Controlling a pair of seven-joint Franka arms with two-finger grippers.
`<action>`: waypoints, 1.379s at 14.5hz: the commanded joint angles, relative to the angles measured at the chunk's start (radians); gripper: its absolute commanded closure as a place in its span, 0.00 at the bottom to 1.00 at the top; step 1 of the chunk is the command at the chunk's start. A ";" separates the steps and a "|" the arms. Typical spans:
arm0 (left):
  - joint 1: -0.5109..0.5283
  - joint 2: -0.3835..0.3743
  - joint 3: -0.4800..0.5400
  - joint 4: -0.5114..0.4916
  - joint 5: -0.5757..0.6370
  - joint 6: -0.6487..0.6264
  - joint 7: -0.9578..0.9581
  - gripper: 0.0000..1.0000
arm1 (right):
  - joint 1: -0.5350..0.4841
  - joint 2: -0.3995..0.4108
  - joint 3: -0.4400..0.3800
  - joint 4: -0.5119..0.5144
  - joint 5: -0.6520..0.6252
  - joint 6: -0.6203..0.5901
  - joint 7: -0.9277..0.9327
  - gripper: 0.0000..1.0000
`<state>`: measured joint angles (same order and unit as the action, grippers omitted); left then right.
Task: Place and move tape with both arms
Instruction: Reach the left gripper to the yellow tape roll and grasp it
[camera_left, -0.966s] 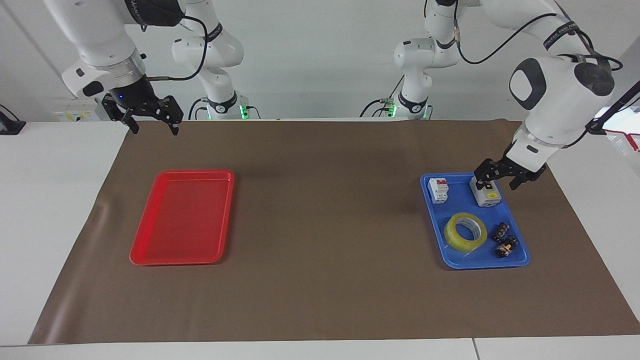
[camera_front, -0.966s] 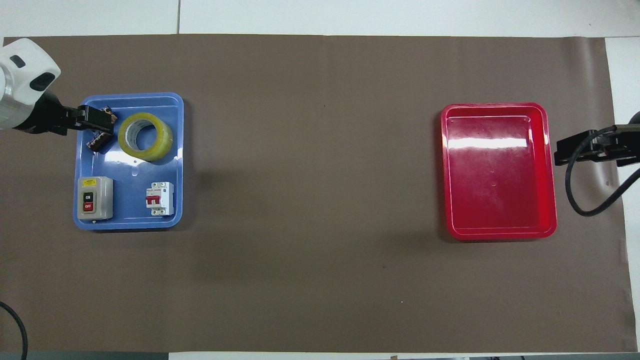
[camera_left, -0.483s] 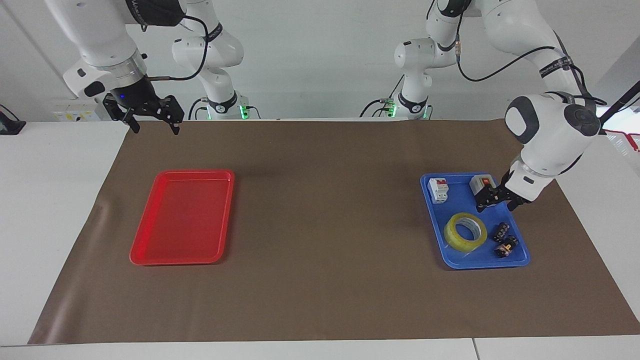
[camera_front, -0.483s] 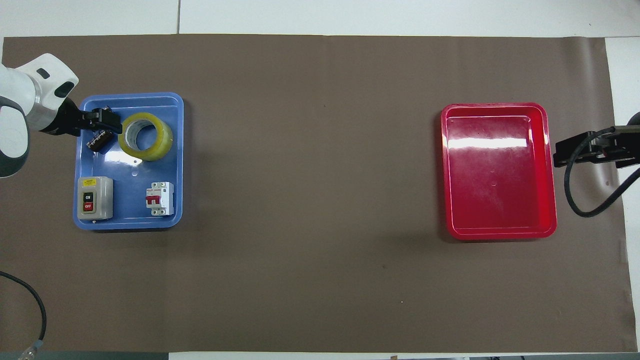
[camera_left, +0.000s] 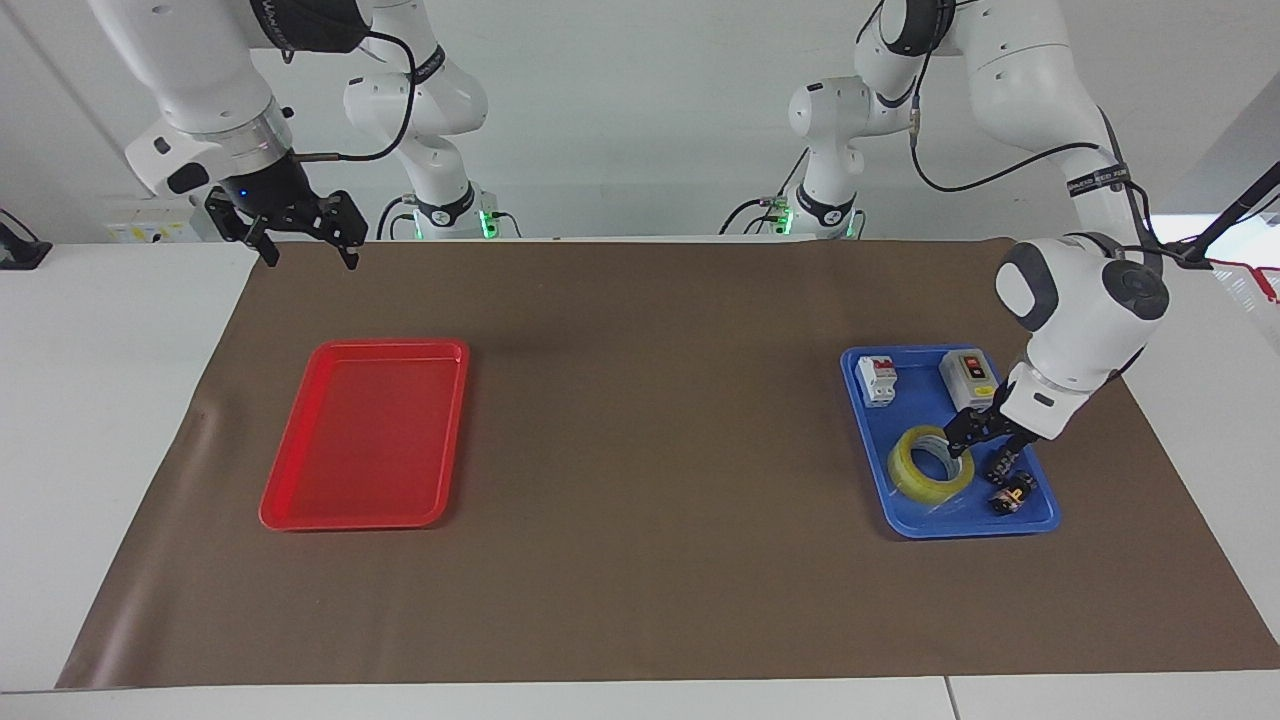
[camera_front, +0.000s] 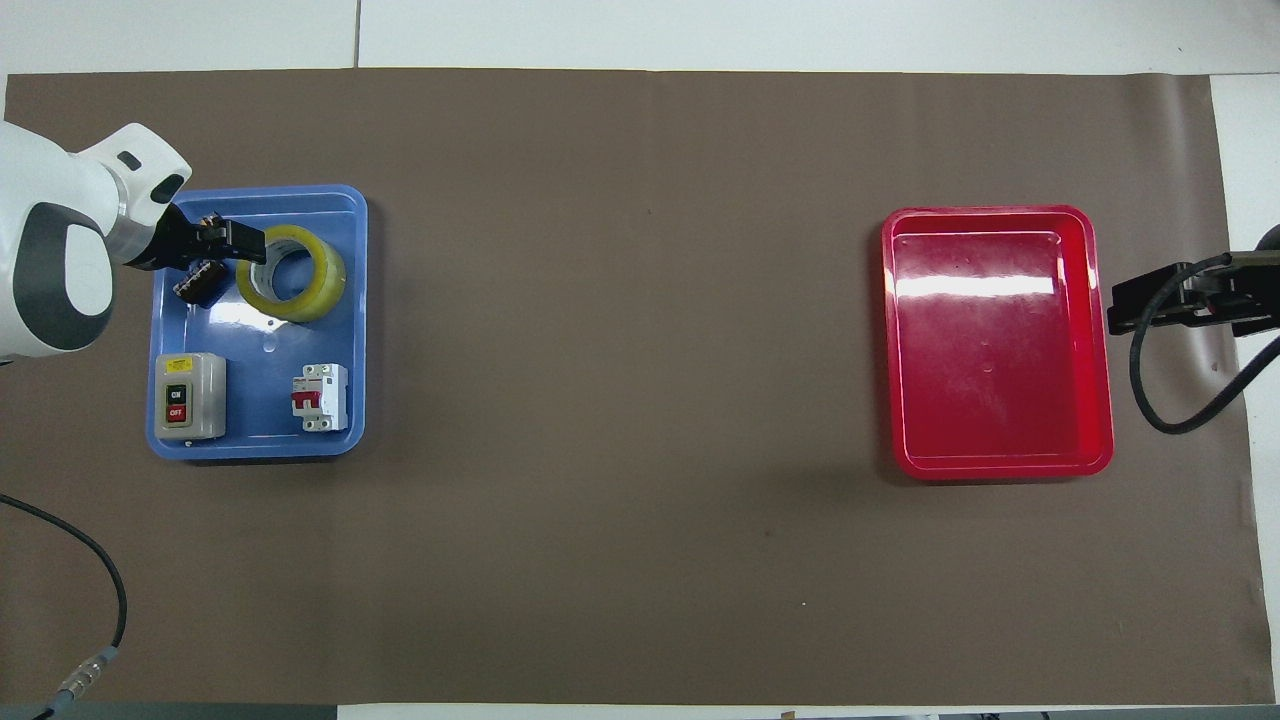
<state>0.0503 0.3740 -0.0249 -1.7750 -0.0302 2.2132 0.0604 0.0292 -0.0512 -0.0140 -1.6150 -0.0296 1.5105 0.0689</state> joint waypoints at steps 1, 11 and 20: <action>0.007 0.005 -0.003 -0.039 0.021 0.058 -0.037 0.00 | -0.011 -0.009 0.005 -0.008 0.008 -0.012 -0.026 0.00; 0.003 -0.009 -0.001 -0.092 0.021 0.096 -0.048 1.00 | -0.014 -0.010 0.005 -0.008 0.008 -0.004 -0.023 0.00; -0.047 -0.121 -0.001 -0.026 0.024 -0.156 -0.085 1.00 | -0.014 -0.010 0.003 -0.013 0.007 0.023 -0.021 0.00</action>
<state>0.0393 0.2999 -0.0291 -1.8210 -0.0302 2.1363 0.0262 0.0293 -0.0512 -0.0141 -1.6150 -0.0296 1.5202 0.0688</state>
